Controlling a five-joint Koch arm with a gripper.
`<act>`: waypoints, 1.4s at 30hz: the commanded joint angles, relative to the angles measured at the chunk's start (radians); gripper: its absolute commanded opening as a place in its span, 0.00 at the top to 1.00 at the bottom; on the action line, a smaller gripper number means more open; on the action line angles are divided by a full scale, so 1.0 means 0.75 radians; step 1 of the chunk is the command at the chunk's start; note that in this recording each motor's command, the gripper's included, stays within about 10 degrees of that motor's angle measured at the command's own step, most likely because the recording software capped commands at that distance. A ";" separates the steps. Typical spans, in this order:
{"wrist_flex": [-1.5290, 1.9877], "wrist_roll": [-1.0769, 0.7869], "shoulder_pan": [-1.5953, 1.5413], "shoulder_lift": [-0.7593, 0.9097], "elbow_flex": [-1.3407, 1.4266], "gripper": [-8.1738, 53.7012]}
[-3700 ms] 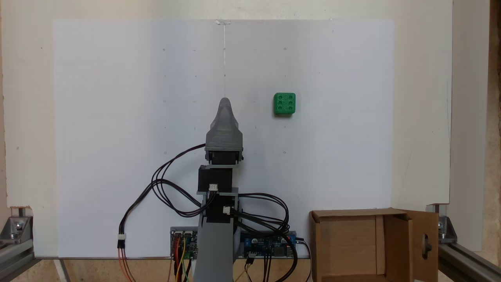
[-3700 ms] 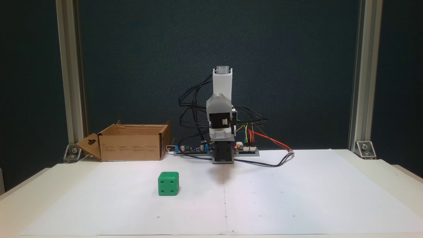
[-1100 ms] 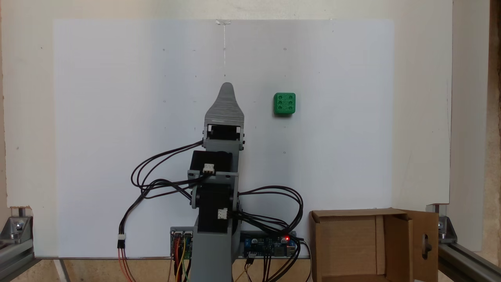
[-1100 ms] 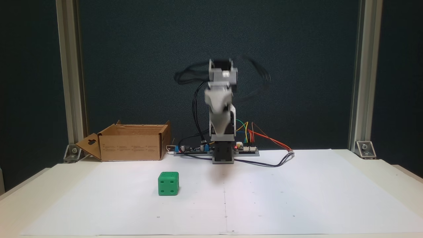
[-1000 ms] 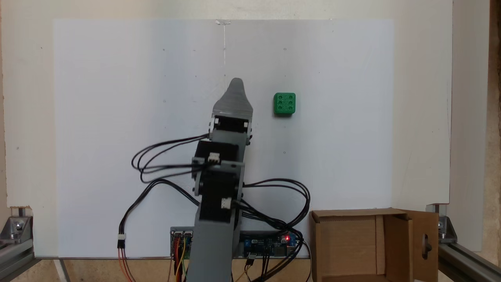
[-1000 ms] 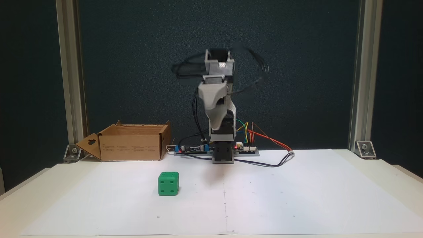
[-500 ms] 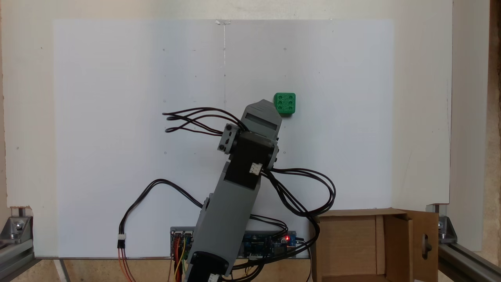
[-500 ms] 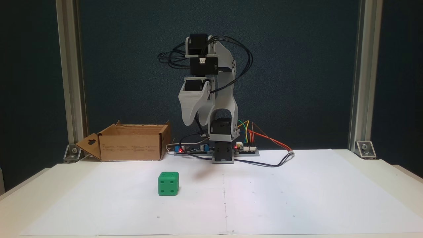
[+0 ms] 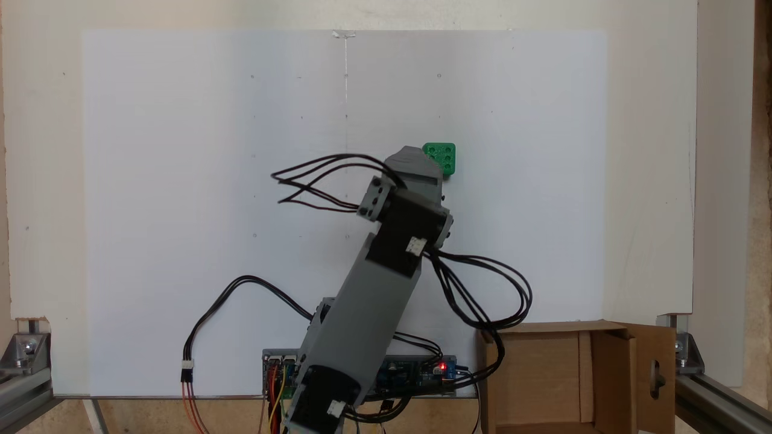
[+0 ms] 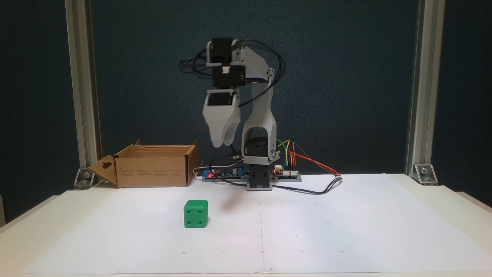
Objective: Grasp a green dice and put it in the bin.
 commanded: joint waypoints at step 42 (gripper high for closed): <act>0.010 -0.309 0.131 -0.493 -0.333 0.12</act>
